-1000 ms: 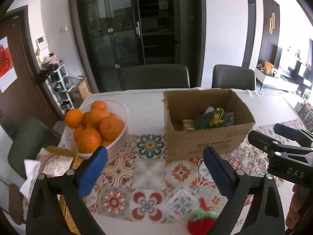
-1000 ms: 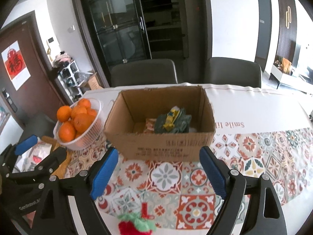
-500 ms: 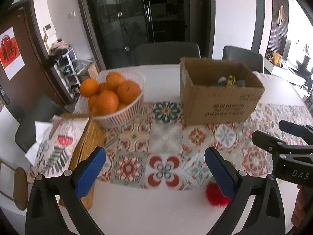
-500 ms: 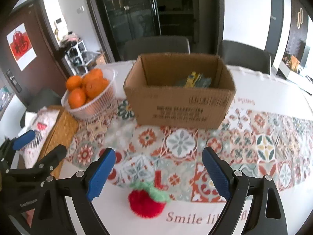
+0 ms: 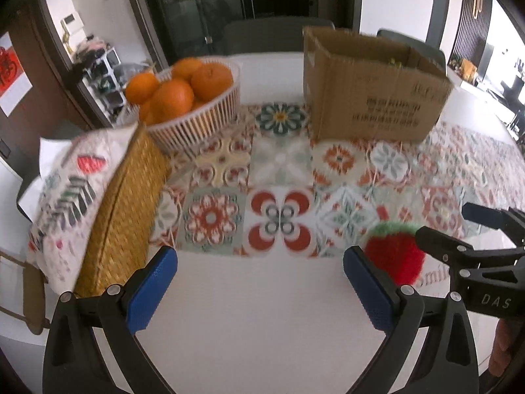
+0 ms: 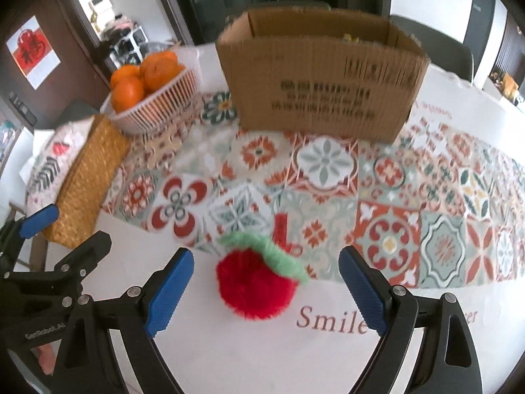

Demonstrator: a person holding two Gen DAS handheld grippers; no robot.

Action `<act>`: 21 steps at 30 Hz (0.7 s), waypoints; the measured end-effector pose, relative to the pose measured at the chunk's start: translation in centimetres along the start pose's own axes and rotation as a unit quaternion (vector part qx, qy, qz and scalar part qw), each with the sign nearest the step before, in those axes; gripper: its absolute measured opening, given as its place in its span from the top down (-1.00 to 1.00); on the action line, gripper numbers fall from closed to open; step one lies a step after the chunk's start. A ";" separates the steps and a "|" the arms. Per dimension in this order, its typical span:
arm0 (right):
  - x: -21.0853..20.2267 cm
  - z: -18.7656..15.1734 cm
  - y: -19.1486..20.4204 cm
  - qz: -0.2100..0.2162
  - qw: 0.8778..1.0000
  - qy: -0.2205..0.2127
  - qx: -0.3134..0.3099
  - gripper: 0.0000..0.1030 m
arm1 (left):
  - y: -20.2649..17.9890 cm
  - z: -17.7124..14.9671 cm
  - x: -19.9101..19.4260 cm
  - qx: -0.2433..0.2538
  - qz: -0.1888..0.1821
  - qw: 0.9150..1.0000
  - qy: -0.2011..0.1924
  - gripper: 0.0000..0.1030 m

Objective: Organize soft objects
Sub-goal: 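Lower the right tool to the red-and-green pompom toy and close on it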

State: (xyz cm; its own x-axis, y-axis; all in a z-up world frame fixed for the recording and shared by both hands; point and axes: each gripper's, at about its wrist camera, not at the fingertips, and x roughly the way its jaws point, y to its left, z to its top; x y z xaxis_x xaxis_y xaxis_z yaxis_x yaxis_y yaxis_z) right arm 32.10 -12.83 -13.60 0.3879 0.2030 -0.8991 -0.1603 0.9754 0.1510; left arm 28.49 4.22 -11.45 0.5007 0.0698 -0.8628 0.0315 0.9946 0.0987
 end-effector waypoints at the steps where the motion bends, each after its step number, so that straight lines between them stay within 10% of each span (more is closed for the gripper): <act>1: 0.3 -0.2 0.0 -0.001 1.000 0.004 -0.003 -0.77 | 0.0 -0.5 0.5 0.001 0.002 1.000 0.009 -1.00; 21: 8.4 -1.7 1.2 -0.019 0.995 0.078 -0.060 -0.74 | 0.8 -5.0 7.6 -0.013 -0.010 0.993 0.119 -0.99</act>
State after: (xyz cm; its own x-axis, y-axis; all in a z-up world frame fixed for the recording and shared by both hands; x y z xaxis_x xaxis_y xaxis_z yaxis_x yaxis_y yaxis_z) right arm 33.59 -10.09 -21.64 0.2518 0.1414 -0.9574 -0.2599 0.9628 0.0738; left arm 27.97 5.95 -20.38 0.2816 0.0633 -0.9574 0.0150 0.9974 0.0703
